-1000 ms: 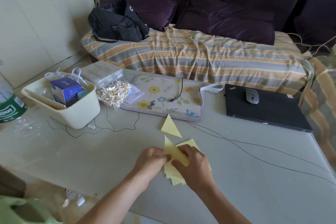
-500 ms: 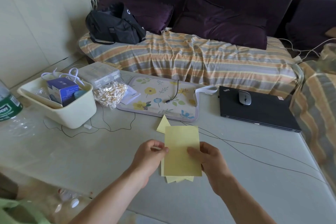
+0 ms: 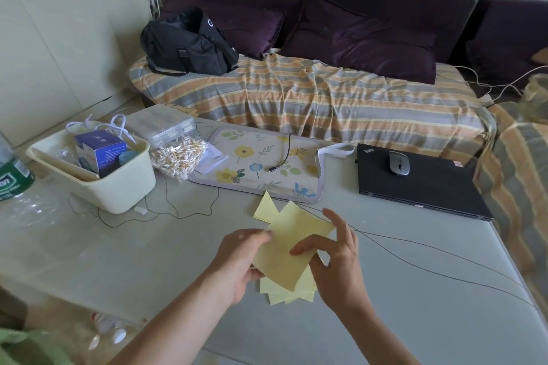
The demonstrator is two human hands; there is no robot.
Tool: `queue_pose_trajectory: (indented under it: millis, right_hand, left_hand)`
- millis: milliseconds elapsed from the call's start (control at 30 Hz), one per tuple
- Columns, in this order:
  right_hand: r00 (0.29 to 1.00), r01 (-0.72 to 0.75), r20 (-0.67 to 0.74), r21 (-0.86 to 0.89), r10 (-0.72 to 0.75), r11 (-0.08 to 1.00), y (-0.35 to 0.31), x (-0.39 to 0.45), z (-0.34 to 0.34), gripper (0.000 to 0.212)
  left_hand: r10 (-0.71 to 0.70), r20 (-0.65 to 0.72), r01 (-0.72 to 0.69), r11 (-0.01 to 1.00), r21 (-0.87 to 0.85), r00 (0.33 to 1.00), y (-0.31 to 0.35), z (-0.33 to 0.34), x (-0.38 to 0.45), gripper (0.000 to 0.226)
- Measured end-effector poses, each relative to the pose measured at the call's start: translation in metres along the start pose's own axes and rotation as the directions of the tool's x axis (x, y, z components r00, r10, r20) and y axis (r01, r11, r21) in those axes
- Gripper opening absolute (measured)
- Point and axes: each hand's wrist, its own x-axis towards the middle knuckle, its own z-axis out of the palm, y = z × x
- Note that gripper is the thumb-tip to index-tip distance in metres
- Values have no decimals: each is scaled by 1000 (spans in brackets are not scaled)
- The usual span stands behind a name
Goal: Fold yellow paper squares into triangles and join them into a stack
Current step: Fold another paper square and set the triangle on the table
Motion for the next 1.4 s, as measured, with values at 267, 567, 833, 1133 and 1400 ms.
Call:
queue_pose_trajectory:
  millis: [267, 567, 833, 1133, 1400]
  right_hand:
    - [927, -283, 344, 374, 152, 883, -15, 4, -9, 58]
    - [893, -449, 255, 478, 371, 755, -25, 1, -12, 22]
    - [982, -186, 83, 265, 170, 946, -17, -1, -6, 32]
    - [985, 139, 76, 154, -152, 978, -19, -7, 1, 59]
    - [972, 18, 223, 250, -76, 968, -16, -7, 0, 60]
  left_hand:
    - [99, 6, -98, 976, 195, 995, 4, -8, -4, 11]
    - [86, 25, -88, 992, 91, 996, -1, -8, -2, 9]
    - [50, 24, -51, 999, 20, 998, 3, -5, -5, 16]
    - [43, 6, -43, 999, 33, 999, 3, -4, 2, 33]
    - [213, 87, -224, 963, 150, 973, -2, -5, 0, 21]
